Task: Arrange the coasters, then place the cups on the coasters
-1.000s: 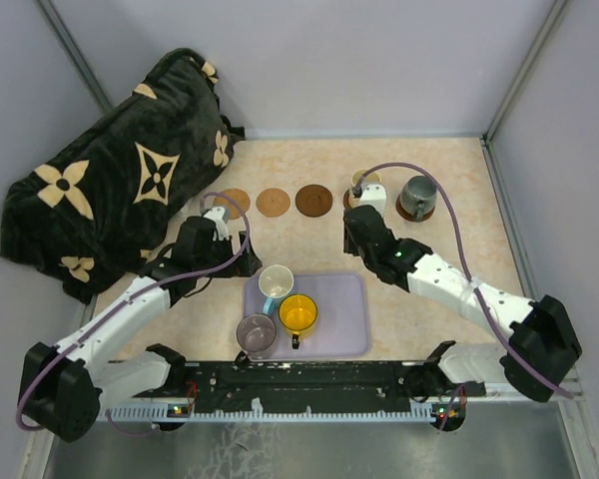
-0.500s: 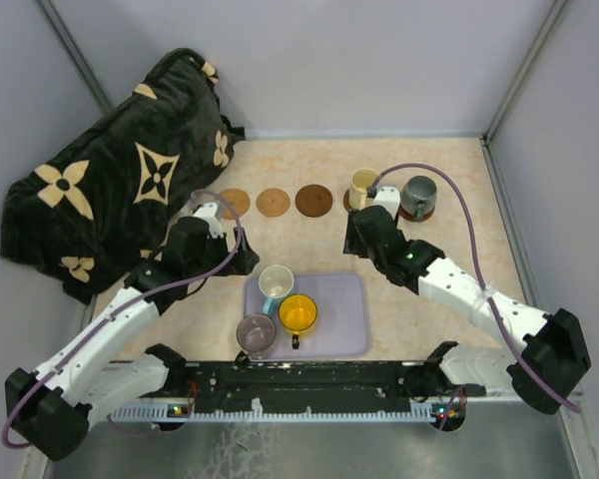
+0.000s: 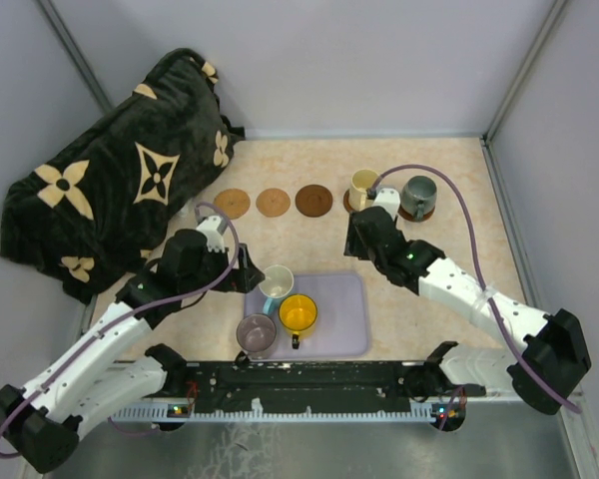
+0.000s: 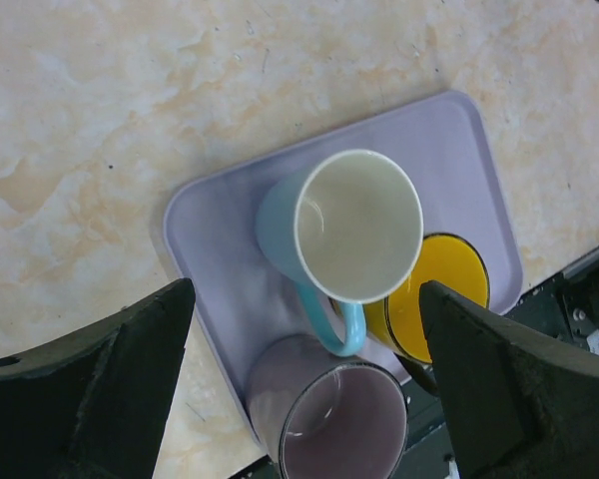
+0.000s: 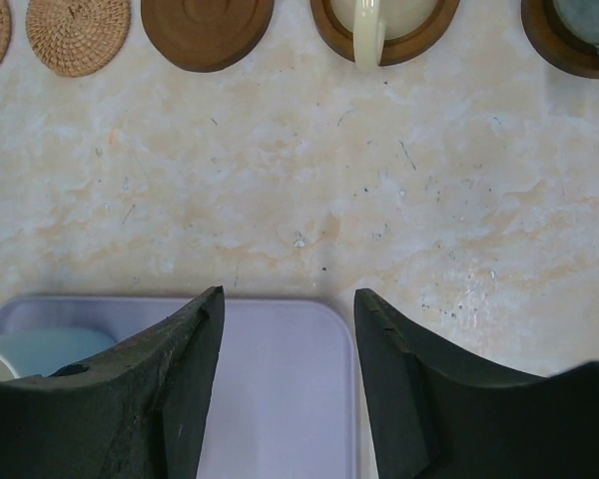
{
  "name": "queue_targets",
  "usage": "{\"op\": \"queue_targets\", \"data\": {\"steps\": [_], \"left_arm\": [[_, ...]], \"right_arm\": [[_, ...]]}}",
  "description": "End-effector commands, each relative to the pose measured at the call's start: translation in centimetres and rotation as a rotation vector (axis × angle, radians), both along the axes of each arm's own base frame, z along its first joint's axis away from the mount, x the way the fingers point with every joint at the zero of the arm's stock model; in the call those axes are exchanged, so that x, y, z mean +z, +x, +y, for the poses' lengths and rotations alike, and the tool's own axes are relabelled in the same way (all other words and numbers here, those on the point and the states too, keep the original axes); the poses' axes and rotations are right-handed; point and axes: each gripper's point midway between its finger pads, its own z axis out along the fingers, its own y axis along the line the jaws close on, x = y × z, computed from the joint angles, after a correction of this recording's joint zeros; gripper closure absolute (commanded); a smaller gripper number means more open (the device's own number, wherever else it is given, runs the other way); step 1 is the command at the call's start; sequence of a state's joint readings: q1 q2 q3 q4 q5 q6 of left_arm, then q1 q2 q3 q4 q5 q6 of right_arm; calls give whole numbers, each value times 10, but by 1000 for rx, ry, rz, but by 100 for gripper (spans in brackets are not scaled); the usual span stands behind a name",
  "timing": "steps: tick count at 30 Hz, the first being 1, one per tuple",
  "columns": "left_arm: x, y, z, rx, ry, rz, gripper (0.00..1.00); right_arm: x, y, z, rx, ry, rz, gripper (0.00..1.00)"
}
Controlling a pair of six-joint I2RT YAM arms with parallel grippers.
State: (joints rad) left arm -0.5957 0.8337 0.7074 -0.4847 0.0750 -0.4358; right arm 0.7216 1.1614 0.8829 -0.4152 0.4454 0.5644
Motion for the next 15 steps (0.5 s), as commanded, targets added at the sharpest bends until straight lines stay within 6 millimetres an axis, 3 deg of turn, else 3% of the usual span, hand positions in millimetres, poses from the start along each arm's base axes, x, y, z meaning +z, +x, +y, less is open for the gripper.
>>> {"op": "queue_targets", "data": {"steps": [1, 9, 15], "left_arm": [[3, -21, -2, -64, 24, -1, 0], [-19, -46, -22, -121, 65, 53, 0], [-40, -40, -20, -47, 173, 88, 0]], "right_arm": [[22, 3, 1, -20, 72, -58, 45], [26, 4, 1, -23, 82, -70, 46], [27, 2, 0, -21, 82, -70, 46]]}}
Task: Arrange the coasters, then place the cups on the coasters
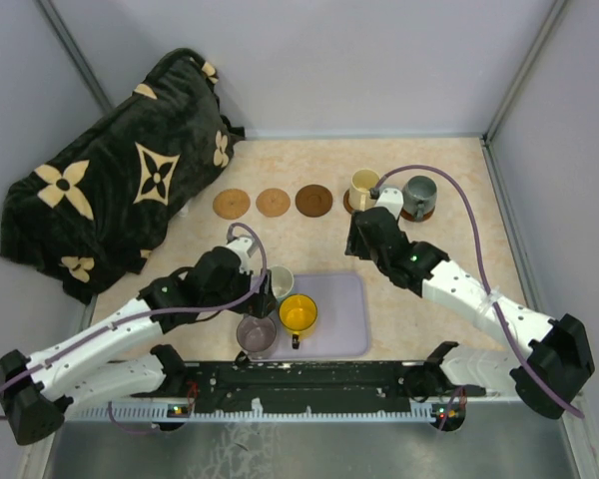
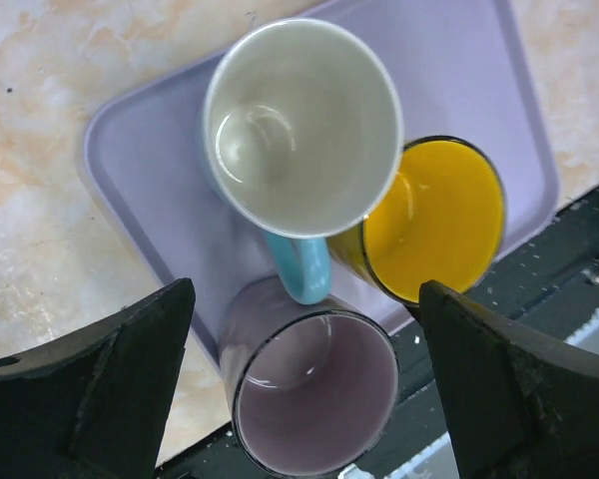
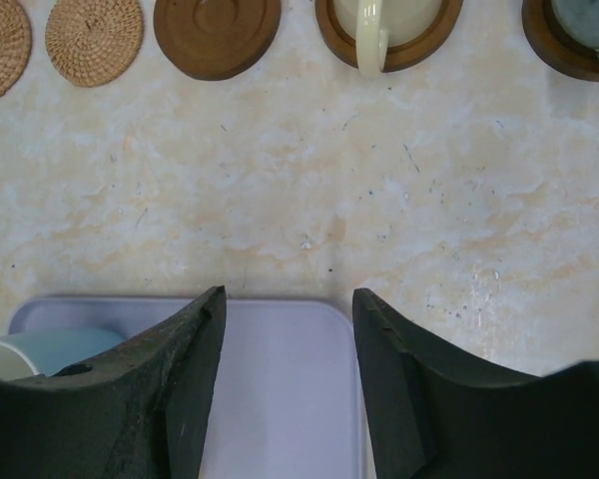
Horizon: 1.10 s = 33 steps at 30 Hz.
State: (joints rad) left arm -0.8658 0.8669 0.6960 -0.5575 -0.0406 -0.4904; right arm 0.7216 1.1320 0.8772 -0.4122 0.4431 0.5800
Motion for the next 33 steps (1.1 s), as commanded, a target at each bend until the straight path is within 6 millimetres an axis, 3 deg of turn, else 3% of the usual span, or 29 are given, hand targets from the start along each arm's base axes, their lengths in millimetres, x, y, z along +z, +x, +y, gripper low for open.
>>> {"op": "queue_targets", "data": {"steps": [1, 12, 25, 27, 30, 31, 33], "left_arm": [[-15, 11, 9, 106, 79, 8, 0], [-29, 24, 2, 128, 119, 7, 17], [-46, 15, -19, 19, 97, 71, 46], [-51, 12, -21, 7, 90, 87, 60], [-58, 9, -25, -3, 75, 106, 95], [-59, 9, -27, -6, 68, 110, 100], [-61, 7, -29, -14, 61, 119, 100]], "right_arm": [[19, 3, 0, -13, 49, -52, 46], [16, -1, -4, -22, 45, -39, 45], [13, -3, 0, -16, 72, -23, 44], [13, -4, 0, -17, 72, -21, 44], [14, -5, -2, -19, 75, -23, 44], [14, -6, -3, -19, 74, -26, 44], [15, -7, -5, -24, 73, -29, 44]]}}
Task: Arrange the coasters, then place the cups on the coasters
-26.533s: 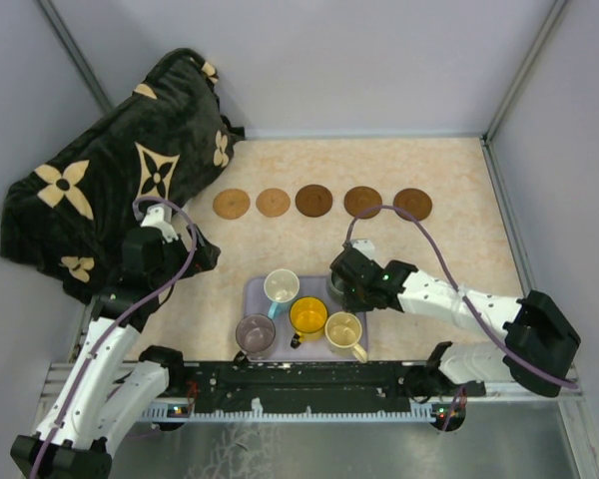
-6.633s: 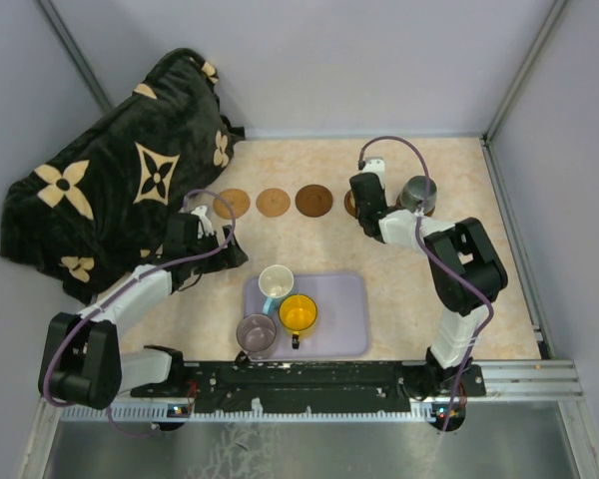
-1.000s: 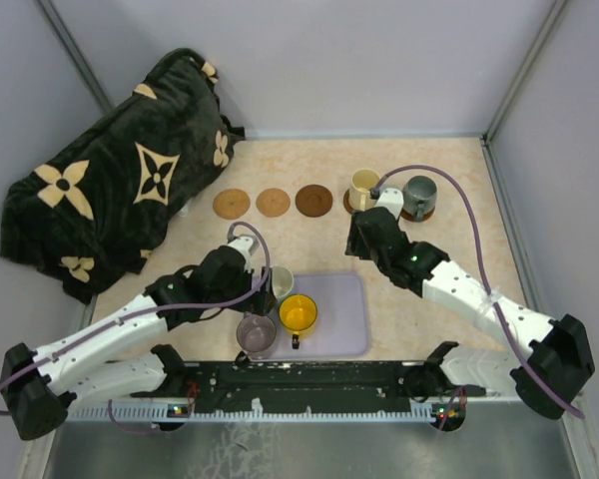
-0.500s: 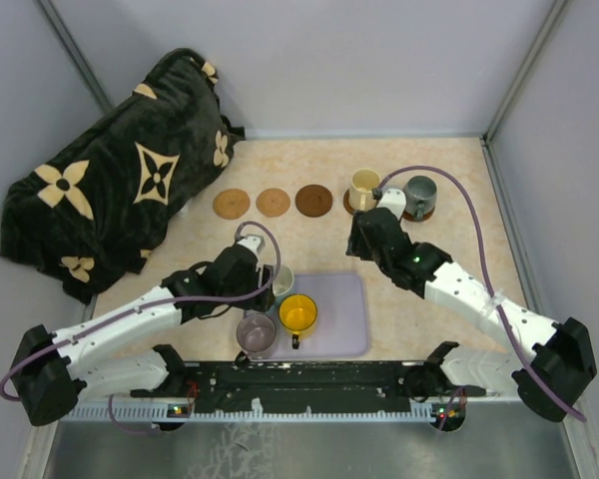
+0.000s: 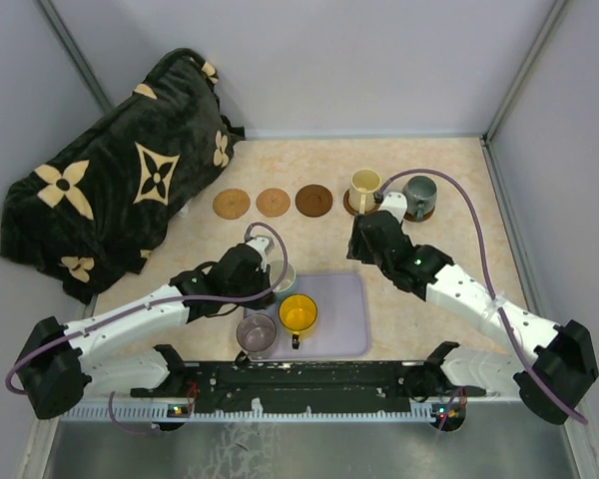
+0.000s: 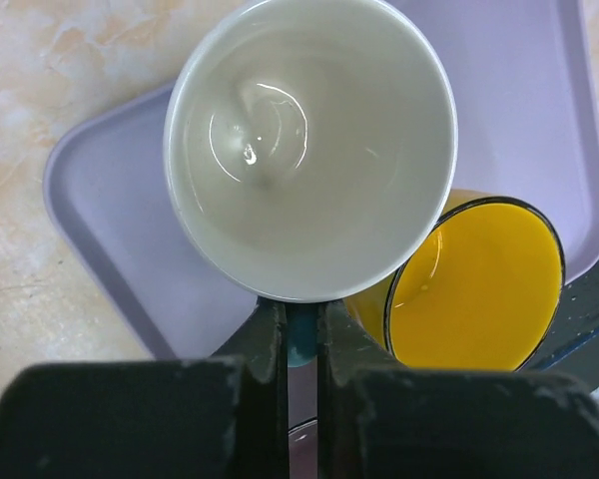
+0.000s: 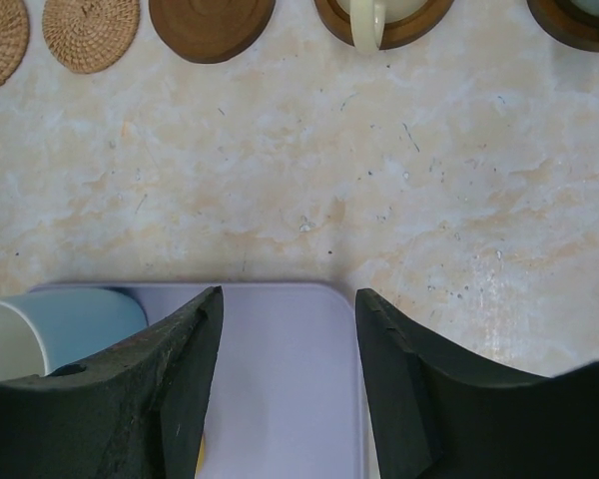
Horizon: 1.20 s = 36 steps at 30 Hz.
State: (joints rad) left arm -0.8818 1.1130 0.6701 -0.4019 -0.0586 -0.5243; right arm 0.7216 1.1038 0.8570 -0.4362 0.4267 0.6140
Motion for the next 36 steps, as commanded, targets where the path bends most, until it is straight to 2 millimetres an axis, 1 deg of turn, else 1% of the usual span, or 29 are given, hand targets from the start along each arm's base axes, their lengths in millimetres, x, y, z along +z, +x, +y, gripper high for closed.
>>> {"op": "queue_targets", "data": {"steps": [1, 5, 7, 8, 9, 14, 19, 21, 25, 26, 29, 30, 31, 34, 36], "left_arm": [[-11, -8, -8, -36, -24, 41, 100], [-7, -3, -13, -32, -35, 27, 100], [3, 4, -15, -15, -47, -9, 100], [12, 10, -17, -3, -57, -38, 100], [24, 18, -20, 8, -70, -72, 100], [71, 58, -29, 73, -64, -238, 100], [107, 97, -48, 144, -49, -322, 100], [115, 115, -55, 181, -33, -357, 100], [124, 154, -64, 293, -9, -435, 100], [122, 164, -65, 319, 2, -434, 100], [114, 191, -78, 356, 15, -404, 100], [120, 202, -84, 367, 12, -404, 100], [108, 212, -90, 375, 43, -382, 100], [103, 237, -102, 398, 64, -354, 100], [99, 251, -110, 408, 44, -322, 100]], "right_arm": [[19, 1, -3, -19, 47, -53, 44], [20, -1, -6, -21, 50, -59, 44], [19, -2, -6, -20, 50, -58, 44], [18, -2, -6, -20, 49, -56, 44], [17, -2, -6, -20, 48, -54, 44], [12, -5, -6, -11, 47, -46, 44], [11, -7, -9, -13, 47, -47, 44], [11, -8, -12, -19, 40, -51, 44], [7, -12, -18, -28, 21, -43, 44], [7, -12, -19, -29, 17, -43, 44], [6, -14, -22, -35, 3, -37, 44], [6, -14, -24, -37, -3, -37, 44], [7, -15, -25, -41, -7, -38, 44], [10, -17, -30, -47, -12, -42, 44], [12, -19, -32, -52, -18, -42, 44]]}}
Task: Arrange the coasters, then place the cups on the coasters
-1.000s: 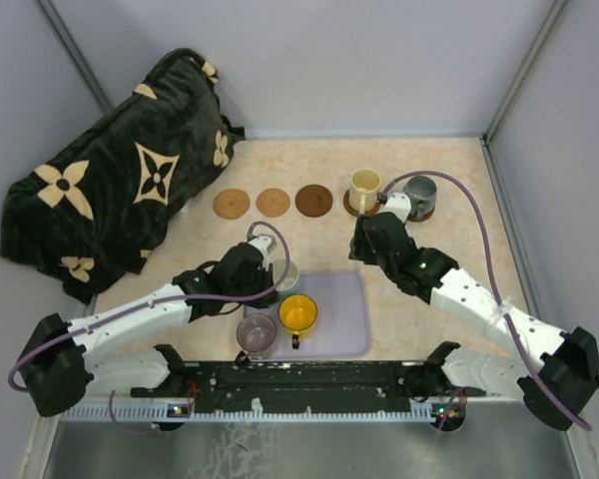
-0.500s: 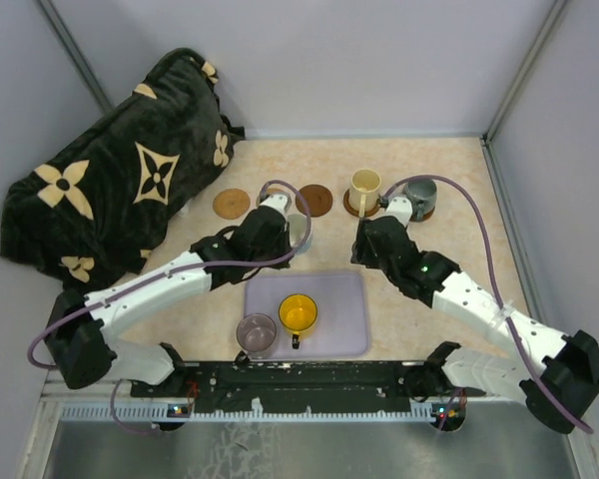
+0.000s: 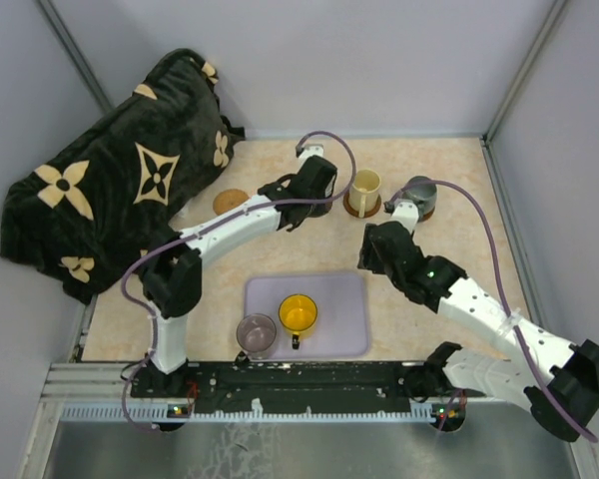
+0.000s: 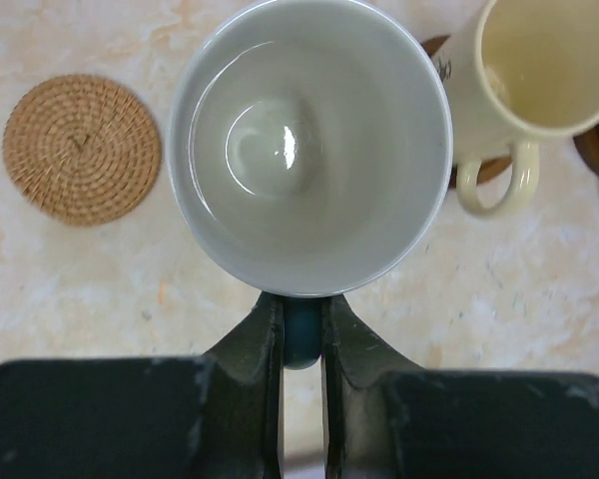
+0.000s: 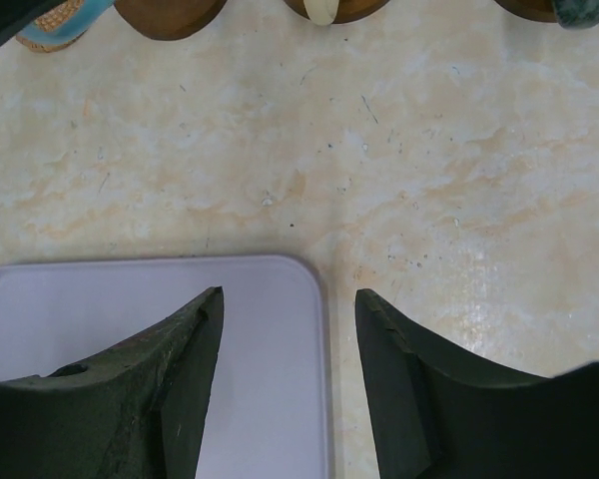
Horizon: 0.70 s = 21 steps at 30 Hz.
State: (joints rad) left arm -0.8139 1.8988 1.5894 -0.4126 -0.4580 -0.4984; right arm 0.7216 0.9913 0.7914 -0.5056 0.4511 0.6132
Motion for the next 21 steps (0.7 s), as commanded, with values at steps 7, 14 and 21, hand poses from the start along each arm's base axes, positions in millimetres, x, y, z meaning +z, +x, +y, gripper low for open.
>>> {"op": "queue_targets", "data": {"steps": [7, 14, 21], "left_arm": [[12, 68, -2, 136, -164, 30, 100], [0, 76, -2, 145, -199, 51, 100], [-7, 75, -17, 89, -232, 79, 100]], "right_arm": [[19, -4, -14, -36, -7, -30, 44], [11, -5, -12, -25, -10, -19, 44], [10, -4, -7, -15, 9, -18, 44]]}}
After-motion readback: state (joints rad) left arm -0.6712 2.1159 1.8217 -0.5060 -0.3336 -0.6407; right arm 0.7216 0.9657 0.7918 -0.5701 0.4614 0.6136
